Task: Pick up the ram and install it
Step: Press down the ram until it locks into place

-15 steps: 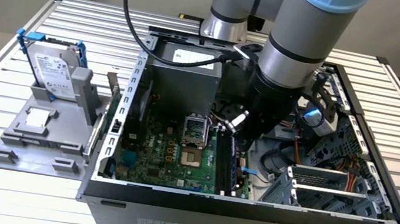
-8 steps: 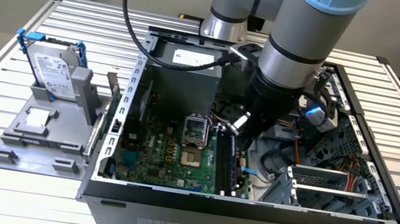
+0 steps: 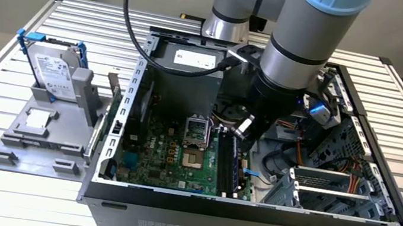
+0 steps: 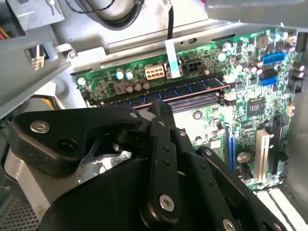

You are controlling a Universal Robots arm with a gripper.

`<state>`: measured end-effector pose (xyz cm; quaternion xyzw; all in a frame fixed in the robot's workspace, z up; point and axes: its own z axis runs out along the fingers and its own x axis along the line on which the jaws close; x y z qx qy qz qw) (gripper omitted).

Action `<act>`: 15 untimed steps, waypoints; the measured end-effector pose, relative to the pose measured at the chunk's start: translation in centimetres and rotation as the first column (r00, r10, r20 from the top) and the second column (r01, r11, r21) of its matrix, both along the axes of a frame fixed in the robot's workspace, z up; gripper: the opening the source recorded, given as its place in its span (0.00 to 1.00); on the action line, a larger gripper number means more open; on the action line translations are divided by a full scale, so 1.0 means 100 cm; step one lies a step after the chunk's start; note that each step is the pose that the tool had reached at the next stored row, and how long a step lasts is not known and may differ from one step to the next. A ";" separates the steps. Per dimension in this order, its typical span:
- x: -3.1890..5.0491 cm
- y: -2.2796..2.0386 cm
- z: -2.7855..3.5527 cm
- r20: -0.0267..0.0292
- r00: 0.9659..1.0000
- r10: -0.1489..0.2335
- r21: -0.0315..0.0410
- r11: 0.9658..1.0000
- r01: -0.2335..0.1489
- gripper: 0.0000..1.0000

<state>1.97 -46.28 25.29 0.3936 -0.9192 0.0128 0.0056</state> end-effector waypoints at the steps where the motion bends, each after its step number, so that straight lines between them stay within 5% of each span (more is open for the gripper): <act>1: 0.0001 0.0000 -0.0001 0.000 1.000 0.019 0.000 1.000 -0.019 0.00; 10: -0.0019 0.0000 -0.0002 0.000 0.989 0.150 0.000 0.989 -0.150 0.00; 15: -0.0030 0.0000 -0.0004 0.000 0.976 0.219 0.000 0.976 -0.219 0.00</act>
